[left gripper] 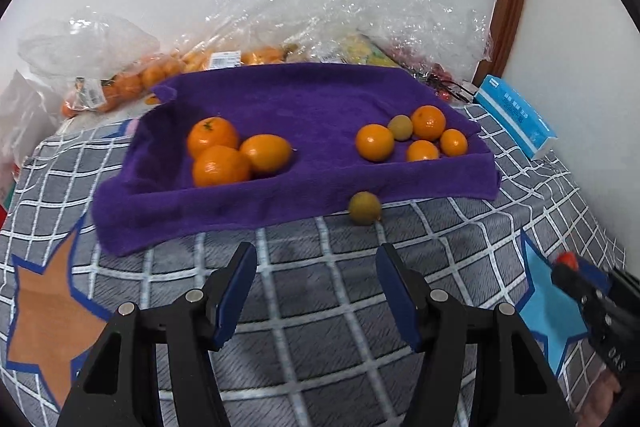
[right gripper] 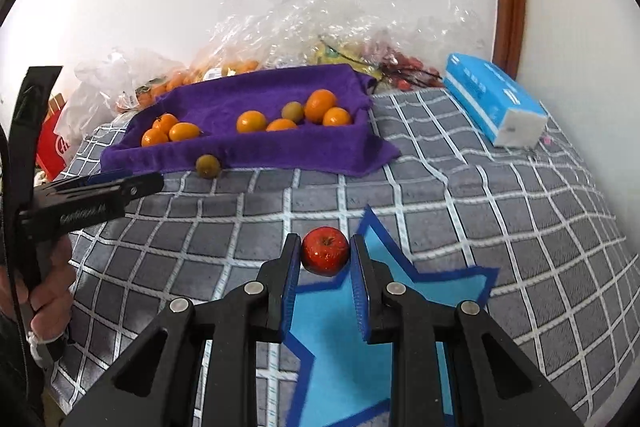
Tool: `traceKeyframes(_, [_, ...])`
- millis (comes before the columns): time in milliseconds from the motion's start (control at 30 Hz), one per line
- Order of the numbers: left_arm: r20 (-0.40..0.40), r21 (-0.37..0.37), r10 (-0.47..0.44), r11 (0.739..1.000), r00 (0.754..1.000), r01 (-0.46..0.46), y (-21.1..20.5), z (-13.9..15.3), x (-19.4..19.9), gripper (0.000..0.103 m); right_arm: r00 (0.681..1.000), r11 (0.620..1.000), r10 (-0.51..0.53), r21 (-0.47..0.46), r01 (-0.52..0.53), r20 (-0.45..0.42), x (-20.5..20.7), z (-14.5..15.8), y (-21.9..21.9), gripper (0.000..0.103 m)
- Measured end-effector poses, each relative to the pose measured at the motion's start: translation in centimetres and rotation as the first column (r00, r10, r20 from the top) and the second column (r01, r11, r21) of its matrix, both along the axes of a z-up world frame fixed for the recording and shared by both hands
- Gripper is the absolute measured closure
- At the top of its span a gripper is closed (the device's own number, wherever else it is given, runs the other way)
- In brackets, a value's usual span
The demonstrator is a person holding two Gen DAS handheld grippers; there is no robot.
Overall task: Organize fruits
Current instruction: 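Grasp the small greenish fruit on the bedspread with the left tool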
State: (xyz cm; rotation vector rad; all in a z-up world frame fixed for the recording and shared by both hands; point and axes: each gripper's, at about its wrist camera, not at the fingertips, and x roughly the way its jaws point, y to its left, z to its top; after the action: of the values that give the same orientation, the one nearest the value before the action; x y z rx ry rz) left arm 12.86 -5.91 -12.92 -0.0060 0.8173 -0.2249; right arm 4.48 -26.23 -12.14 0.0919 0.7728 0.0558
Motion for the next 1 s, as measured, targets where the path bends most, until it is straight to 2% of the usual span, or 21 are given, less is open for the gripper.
traceKeyframes(167, [-0.048, -0.024, 0.008, 1.0, 0.999, -0.009, -1.3, -0.7, 1.6, 0.049, 1.0, 1.0, -0.018, 0.01, 0.018, 0.013, -0.4, -0.3, -1.7, 0.078])
traceKeyframes(267, [-0.047, -0.045, 0.008, 0.999, 0.999, -0.01, -2.1, -0.7, 2.0, 0.052, 0.999, 0.999, -0.031, 0.009, 0.03, 0.022, -0.5, -0.3, -2.5, 0.078])
traceKeyframes(433, [-0.07, -0.039, -0.003, 0.999, 0.998, 0.0, -3.9, -1.2, 3.0, 0.053, 0.998, 0.999, -0.042, 0.025, 0.041, 0.038, -0.7, 0.0, -3.7, 0.078])
traceKeyframes(733, [-0.098, -0.024, 0.045, 0.999, 0.994, -0.048, -5.1, -2.1, 4.7, 0.066, 0.997, 0.998, -0.065, 0.03, 0.064, 0.043, -1.2, 0.0, -5.4, 0.078])
traceKeyframes(867, [-0.094, -0.01, 0.06, 0.998, 0.994, -0.061, -5.2, -2.2, 4.8, 0.08, 0.995, 0.996, -0.09, 0.032, 0.088, 0.036, -1.6, -0.1, -6.1, 0.078])
traceKeyframes(1000, [-0.087, -0.007, 0.043, 0.999, 0.995, -0.044, -5.5, -2.1, 4.6, 0.08, 0.994, 0.994, -0.106, 0.036, 0.105, 0.031, -2.0, -0.1, -6.5, 0.078])
